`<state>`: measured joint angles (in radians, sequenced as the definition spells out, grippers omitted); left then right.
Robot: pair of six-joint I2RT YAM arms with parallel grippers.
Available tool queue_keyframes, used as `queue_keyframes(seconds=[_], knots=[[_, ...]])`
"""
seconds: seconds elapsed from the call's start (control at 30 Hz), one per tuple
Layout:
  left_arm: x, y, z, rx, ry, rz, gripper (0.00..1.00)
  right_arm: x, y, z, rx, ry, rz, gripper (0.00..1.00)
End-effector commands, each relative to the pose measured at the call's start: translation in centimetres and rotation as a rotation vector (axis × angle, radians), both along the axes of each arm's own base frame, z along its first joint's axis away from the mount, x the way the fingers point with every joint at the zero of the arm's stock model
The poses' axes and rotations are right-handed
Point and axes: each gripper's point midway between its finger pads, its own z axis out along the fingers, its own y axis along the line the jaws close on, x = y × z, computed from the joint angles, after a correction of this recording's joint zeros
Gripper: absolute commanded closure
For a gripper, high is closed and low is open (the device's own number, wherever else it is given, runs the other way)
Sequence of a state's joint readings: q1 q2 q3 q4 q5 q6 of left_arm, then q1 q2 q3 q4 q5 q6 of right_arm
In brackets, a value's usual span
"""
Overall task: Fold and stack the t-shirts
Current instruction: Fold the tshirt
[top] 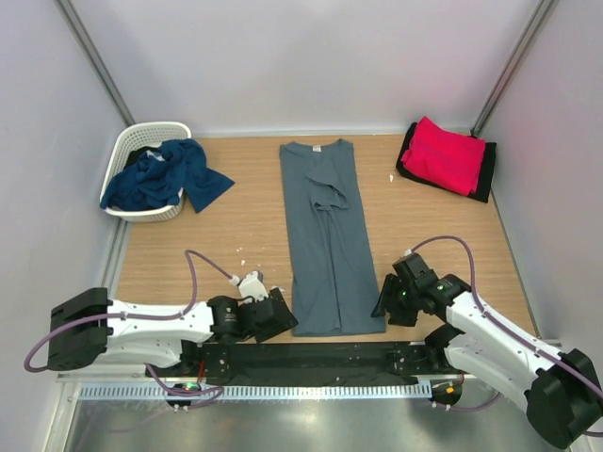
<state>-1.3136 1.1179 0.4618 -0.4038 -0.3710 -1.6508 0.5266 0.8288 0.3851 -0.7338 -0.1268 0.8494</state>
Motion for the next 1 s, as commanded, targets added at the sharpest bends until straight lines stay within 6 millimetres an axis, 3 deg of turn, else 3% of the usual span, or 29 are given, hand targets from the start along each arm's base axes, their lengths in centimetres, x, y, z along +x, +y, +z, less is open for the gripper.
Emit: queue_keyframes(seconds=[0.0,0.37,0.53,0.63,0.67,0.73,0.97], knots=[[1.0,-1.6,1.0,-0.025,-0.039,0.012,0.38,-0.9,0.5,0.4,0.021,0.035,-0.025,0.46],[0.3,-3.7,0.2,-0.031,0.014,-0.08,0.49,-1.6,0.8,1.1,0.001,0.057,-0.051,0.55],[-0.1,-3.9,-0.7,-0.006,0.053,-0.102,0.58,-1.6,0.8,1.0,-0.012,0.056,-0.049,0.72],[0.0,-3.7,-0.2,0.0,0.051,-0.09,0.74,-1.7,0.7,1.0,-0.021,0.063,-0.045,0.85],[0.0,-3.7,0.0,0.005,0.05,-0.085,0.87,-1.6,0.8,1.2,-0.018,0.059,-0.045,0.89],[0.0,-2.9,0.2,0.043,0.058,-0.072,1.0,-1.5,0.8,1.4,-0.022,0.055,-0.039,0.96],[-0.4,-2.6,2.3,-0.002,0.073,-0.032,1.0,0.0,2.6,4.1,0.031,0.026,-0.007,0.99]])
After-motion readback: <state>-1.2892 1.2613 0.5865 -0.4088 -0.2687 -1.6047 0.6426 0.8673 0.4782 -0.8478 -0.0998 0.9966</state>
